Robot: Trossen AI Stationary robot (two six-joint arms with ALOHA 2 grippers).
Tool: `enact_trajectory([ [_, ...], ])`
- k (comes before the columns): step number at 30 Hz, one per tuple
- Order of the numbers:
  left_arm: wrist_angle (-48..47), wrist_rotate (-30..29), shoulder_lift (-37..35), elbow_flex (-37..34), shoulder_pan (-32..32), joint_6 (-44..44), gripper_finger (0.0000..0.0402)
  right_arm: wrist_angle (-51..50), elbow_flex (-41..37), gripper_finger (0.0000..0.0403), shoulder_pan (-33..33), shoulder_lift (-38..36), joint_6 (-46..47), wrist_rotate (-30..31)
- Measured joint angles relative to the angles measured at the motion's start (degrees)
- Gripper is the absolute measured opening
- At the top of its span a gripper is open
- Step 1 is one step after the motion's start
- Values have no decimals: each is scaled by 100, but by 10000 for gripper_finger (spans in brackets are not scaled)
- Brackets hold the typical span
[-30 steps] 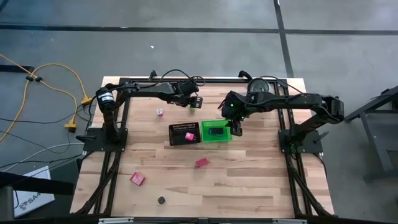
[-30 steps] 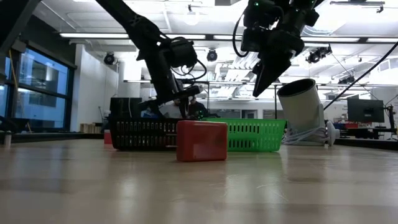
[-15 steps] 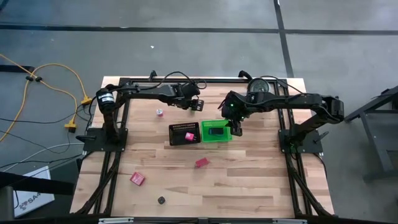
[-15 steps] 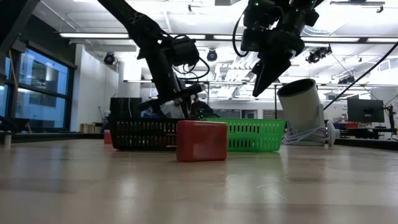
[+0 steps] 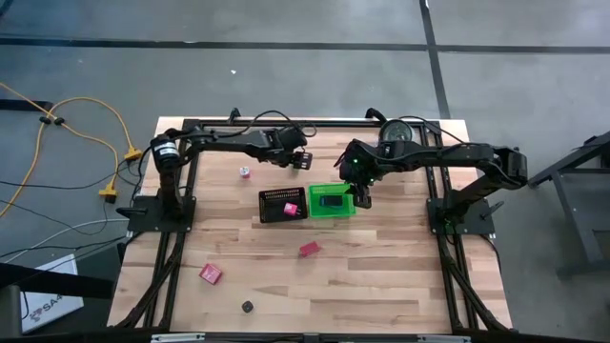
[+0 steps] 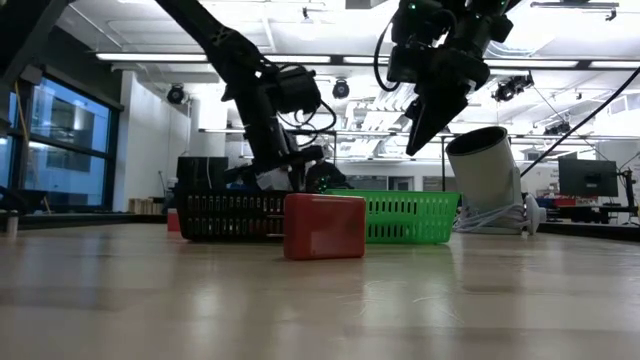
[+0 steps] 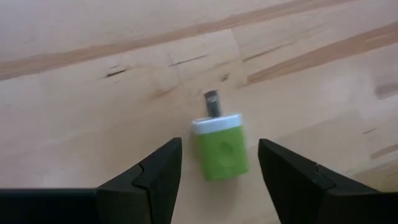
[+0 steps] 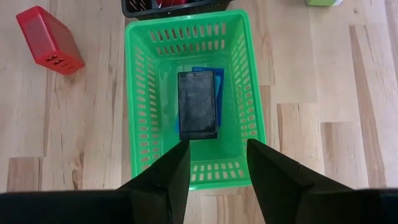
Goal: Pick & Place Office items
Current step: Put the green charger adapter into the black bin
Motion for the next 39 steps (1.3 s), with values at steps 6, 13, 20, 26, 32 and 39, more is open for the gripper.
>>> enact_trajectory([
  [6, 23, -16, 87, 2, 4, -18, 204, -1, 0, 145, 1, 0, 28, 0],
  [13, 198, 24, 471, 5, 3, -15, 204, 0, 0, 145, 0, 0, 79, 0],
  [20, 265, -12, 576, 24, 0, 19, 204, 0, 0, 145, -1, 0, 92, -24],
  [26, 417, -68, 591, 18, 0, 306, 204, 1, 0, 145, 1, 0, 91, -15],
  [32, 543, -112, 606, 18, 2, 353, 204, 1, 0, 145, 0, 0, 90, -2],
  [39, 547, -112, 608, 16, 2, 389, 201, 1, 0, 145, 1, 0, 90, -2],
])
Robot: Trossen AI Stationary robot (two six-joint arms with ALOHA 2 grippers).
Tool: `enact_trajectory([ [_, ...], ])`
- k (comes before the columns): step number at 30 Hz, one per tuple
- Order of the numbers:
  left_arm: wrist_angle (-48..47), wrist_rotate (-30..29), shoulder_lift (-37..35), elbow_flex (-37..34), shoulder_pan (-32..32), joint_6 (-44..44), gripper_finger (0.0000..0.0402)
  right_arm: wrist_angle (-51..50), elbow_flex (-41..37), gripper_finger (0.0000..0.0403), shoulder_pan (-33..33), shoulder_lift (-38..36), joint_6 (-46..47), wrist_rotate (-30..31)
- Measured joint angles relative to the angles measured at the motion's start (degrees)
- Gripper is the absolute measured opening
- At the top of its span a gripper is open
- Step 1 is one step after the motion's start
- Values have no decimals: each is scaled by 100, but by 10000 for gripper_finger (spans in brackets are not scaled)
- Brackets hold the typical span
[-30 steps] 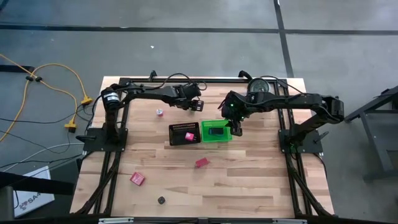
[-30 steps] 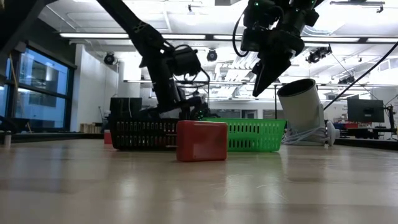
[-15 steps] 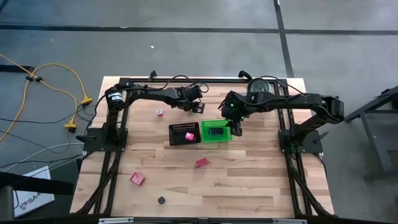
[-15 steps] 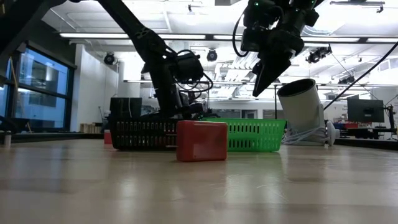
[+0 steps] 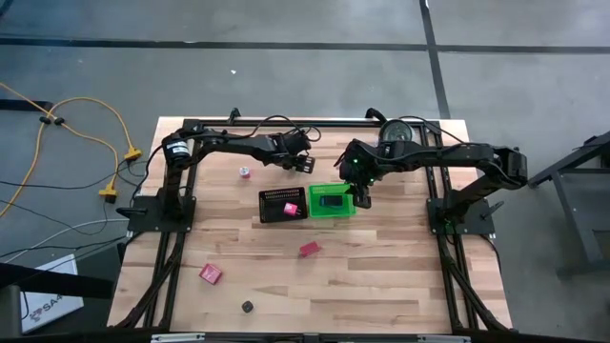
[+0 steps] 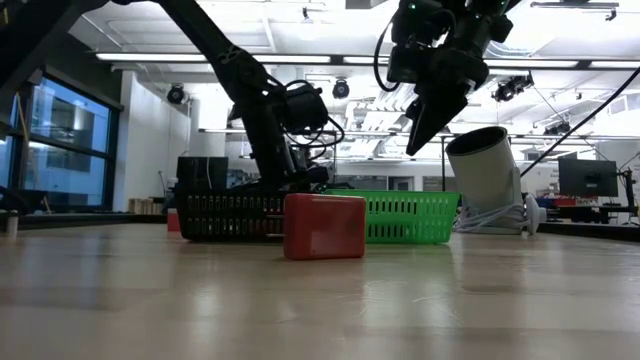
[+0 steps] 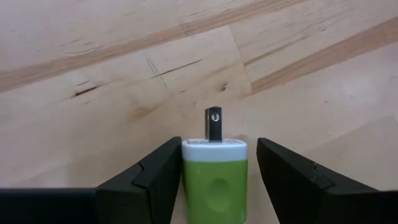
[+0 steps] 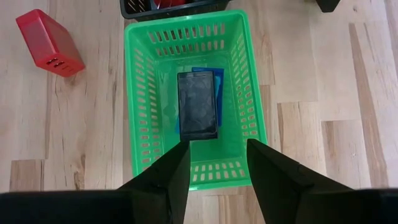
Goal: Pick & Place Office items
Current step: Put the green charger adapter into the black bin
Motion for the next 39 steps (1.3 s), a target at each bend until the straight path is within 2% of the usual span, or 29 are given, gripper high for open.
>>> enact_trajectory([
  [12, -51, -32, 0, -4, 2, -3, 159, 0, 0, 145, 0, 0, 0, 0],
  [29, -121, -20, 2, -4, -68, 269, 155, 0, 0, 145, -2, 0, 0, -2],
  [39, -125, -14, 2, -4, -72, 355, 137, 0, 0, 145, 0, 0, 0, -2],
])
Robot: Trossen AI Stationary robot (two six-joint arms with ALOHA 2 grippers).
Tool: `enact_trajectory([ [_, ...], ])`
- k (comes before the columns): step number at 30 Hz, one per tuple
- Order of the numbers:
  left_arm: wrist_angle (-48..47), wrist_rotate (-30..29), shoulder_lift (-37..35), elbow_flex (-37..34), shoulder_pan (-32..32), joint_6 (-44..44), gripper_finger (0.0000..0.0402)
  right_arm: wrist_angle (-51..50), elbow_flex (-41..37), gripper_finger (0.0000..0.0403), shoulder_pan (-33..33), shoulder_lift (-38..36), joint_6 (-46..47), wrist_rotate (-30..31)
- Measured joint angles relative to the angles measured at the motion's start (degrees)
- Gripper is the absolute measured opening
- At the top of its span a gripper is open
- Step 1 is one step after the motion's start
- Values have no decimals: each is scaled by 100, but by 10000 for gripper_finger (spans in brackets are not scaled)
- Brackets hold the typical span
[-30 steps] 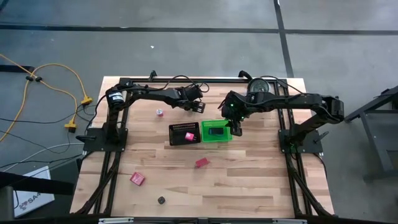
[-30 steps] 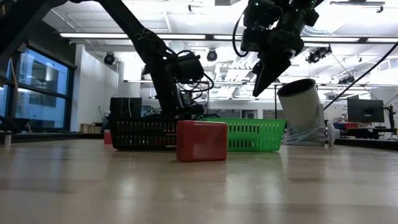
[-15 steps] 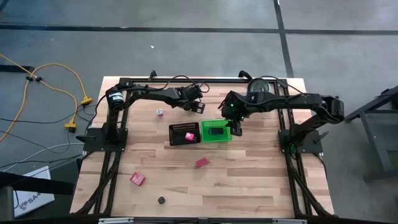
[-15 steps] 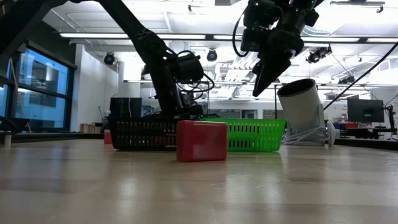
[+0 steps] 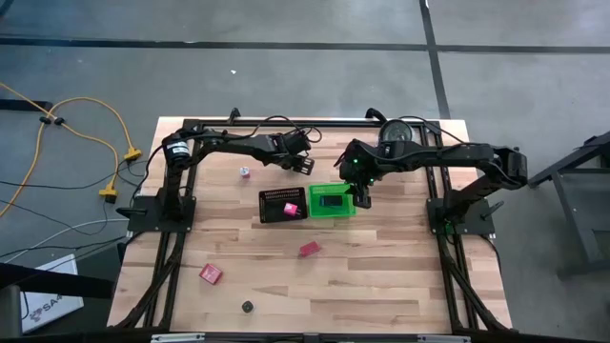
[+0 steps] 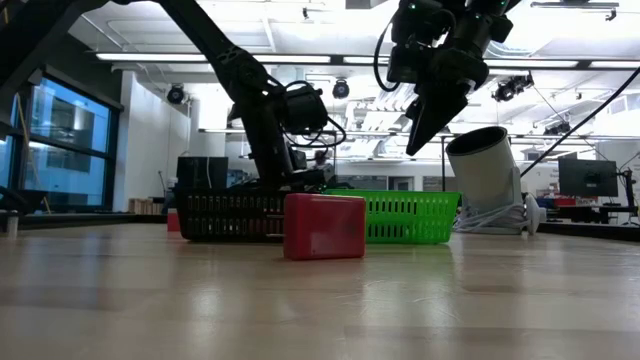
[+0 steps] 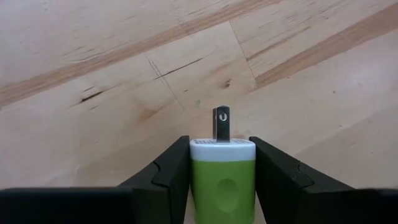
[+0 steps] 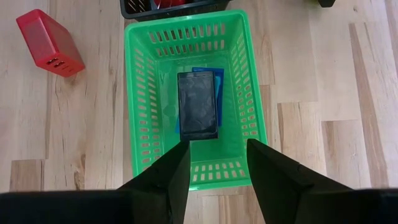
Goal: Pick & Place Office items
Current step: Put the green charger adapter into the black bin
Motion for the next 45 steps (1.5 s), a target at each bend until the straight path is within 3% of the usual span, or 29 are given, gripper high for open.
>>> enact_trajectory([
  [12, -72, 84, -124, -20, 0, 384, 133, 0, 0, 145, 0, 0, 0, 0],
  [26, -782, 120, -1194, -13, -313, 1066, 132, -8, 0, 145, 0, 0, 0, 0],
  [45, -2117, 325, -2256, -2, -1633, 2324, 132, -4, 0, 145, 0, 0, 47, -2],
])
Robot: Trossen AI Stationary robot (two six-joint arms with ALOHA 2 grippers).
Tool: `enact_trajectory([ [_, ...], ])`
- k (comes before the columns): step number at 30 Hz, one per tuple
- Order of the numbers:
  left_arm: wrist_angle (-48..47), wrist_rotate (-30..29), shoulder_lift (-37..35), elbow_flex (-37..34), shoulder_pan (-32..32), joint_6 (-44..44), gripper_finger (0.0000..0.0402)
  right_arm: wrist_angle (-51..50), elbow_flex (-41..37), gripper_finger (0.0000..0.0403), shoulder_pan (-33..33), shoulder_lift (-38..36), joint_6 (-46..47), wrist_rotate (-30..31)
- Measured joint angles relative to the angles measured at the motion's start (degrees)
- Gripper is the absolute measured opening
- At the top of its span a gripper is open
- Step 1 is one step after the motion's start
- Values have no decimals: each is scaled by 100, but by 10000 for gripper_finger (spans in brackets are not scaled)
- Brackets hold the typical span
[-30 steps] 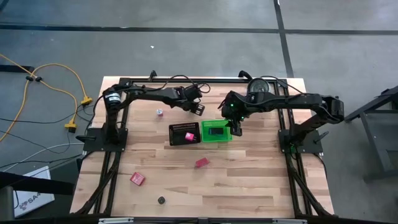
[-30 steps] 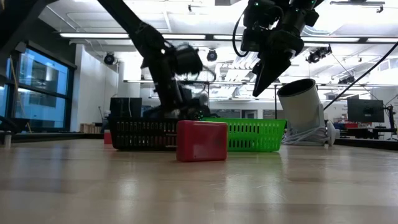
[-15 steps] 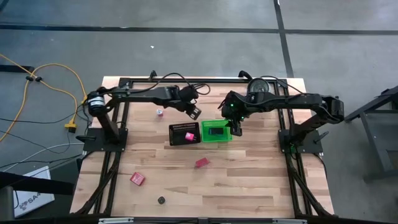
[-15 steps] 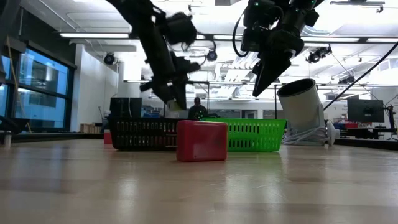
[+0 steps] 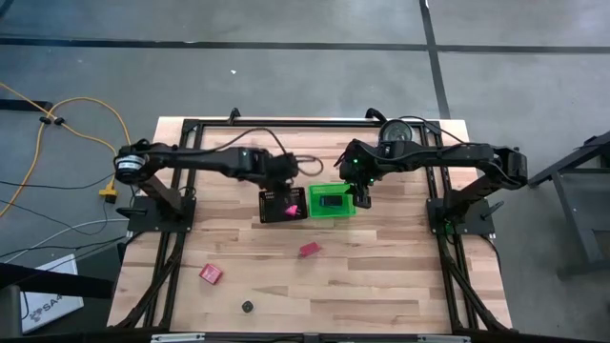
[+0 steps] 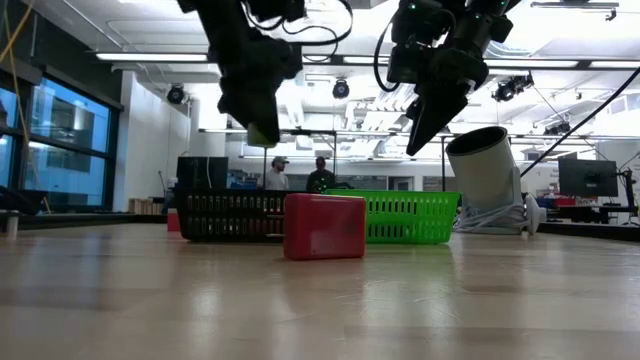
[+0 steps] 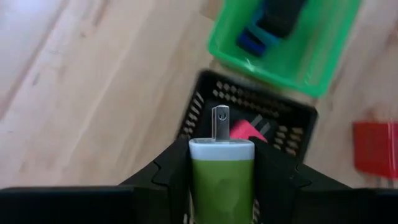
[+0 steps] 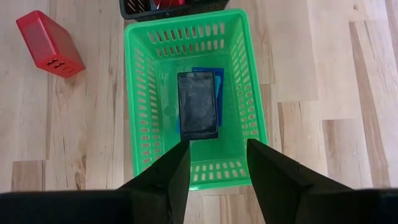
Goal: Pick & Place Office items
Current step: Put the green charger adapter into the black bin
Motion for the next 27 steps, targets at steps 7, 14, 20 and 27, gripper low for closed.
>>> enact_trajectory([
  [7, -209, -4, -2, 0, -453, 341, 132, 0, 0, 145, 0, 0, 5, 2],
  [14, -299, -70, 23, -8, -560, 207, 132, 0, 0, 145, -1, 0, 148, 2],
  [20, -358, -72, 114, -377, -367, -147, 132, -8, 0, 145, 0, 0, 148, -11],
  [27, 298, -67, 114, -1117, -297, -513, 132, -2, 0, 145, -1, 0, 134, -14],
])
